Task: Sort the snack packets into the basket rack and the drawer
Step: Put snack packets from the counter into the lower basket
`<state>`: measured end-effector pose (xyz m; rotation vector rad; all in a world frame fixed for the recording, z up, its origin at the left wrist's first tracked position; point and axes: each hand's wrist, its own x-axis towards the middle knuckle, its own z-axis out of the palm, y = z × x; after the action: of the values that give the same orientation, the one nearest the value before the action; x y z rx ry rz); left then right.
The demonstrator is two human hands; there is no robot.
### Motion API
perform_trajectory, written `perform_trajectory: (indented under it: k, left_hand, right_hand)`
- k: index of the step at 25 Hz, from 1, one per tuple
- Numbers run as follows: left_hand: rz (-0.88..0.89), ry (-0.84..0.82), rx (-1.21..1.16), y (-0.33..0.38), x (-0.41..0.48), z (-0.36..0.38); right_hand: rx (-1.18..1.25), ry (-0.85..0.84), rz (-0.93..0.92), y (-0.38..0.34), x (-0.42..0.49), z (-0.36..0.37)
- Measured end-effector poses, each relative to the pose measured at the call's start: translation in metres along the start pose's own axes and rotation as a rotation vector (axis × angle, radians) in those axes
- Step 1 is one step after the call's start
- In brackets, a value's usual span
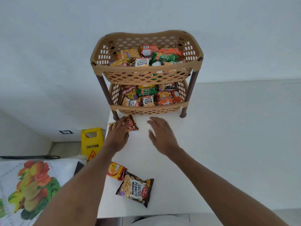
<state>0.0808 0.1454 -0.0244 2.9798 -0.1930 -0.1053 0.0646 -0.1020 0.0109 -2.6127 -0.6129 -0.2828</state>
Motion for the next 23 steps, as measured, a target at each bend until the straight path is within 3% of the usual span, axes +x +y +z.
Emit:
perform_trajectory:
  k: [3, 6, 11, 23]
  left_hand:
    - [0.047, -0.131, -0.011, -0.025, -0.006, -0.003]
    - [0.054, -0.138, -0.057, -0.033, -0.017, -0.004]
    - [0.015, -0.079, -0.145, -0.028, -0.046, 0.01]
    - [0.158, -0.109, -0.281, 0.028, -0.061, 0.024]
  right_hand:
    - [0.037, -0.129, -0.284, -0.057, -0.039, 0.036]
    - [-0.008, -0.277, -0.446, -0.095, -0.069, 0.07]
    - [-0.12, -0.409, -0.483, -0.103, -0.101, 0.097]
    - [-0.223, -0.377, -0.539, -0.004, -0.086, 0.059]
